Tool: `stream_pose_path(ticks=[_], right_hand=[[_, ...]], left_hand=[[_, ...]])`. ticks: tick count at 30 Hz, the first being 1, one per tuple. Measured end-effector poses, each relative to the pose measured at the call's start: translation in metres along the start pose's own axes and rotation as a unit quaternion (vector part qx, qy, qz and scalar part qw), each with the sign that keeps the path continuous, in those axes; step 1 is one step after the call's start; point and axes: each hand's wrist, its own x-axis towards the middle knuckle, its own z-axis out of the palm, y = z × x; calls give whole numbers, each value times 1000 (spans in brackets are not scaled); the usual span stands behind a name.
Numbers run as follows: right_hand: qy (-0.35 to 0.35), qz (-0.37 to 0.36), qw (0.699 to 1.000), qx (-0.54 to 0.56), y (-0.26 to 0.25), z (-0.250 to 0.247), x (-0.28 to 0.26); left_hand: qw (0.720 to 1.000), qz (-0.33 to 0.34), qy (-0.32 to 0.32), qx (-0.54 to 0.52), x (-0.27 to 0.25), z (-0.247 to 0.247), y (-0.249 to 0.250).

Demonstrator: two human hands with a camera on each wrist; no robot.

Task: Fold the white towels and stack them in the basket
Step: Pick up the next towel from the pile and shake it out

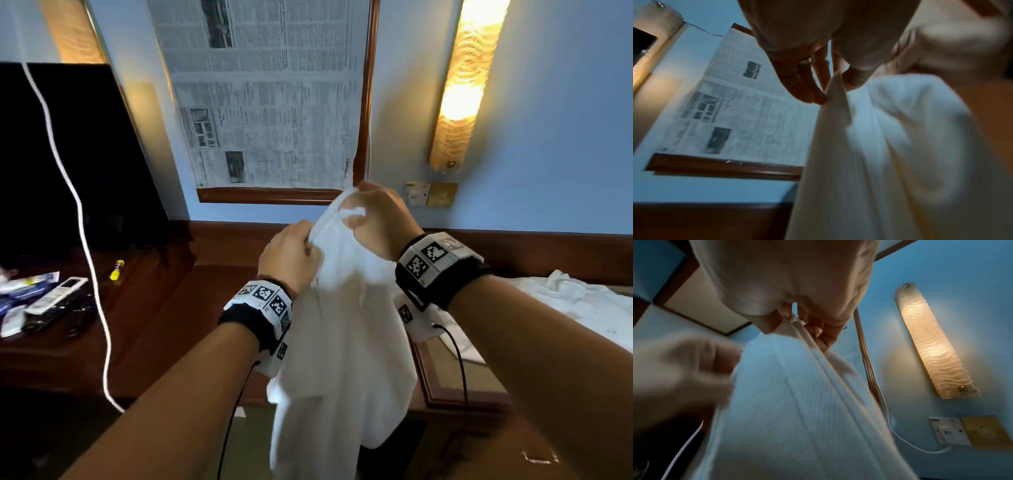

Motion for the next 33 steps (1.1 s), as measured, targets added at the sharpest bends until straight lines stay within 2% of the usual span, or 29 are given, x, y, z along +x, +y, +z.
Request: stream_pose_path(ticks=[5, 8, 10, 13, 15, 18, 21, 23, 24, 26, 29, 33], right_hand=[[99, 43, 992, 60, -29, -15, 22], [155, 71, 977, 129, -42, -23, 28], [186, 94, 964, 167, -46, -24, 26], [208, 137, 956, 157, -43, -21, 18], [215, 183, 944, 170, -37, -16, 8], [181, 248, 938, 163, -25, -7, -16], [80, 309, 937, 141, -10, 8, -48], [25, 358, 922, 144, -2, 24, -72], [8, 372, 917, 141, 1, 33, -84], [-13, 386, 914, 125, 7, 55, -112], [-22, 427, 902, 65, 22, 84, -161], [-18, 520, 854, 10, 46, 111, -228]], left_hand=[[991, -133, -23, 25, -34, -16, -57], [986, -155, -21, 50, -56, -23, -90], [982, -168, -54, 63, -70, -27, -115], [966, -203, -128, 96, -94, -39, -154], [966, -213, -126, 78, -109, -50, -179], [982, -181, -4, -53, -124, -71, -199], [963, -182, 137, -141, -121, -96, -203], [946, -214, 188, -158, -113, -108, -209], [944, -221, 192, -153, -110, -111, -215], [954, -220, 158, -127, -107, -115, -235], [964, -247, 95, -26, -114, -116, -264], [943, -329, 20, 54, -142, -118, -298]])
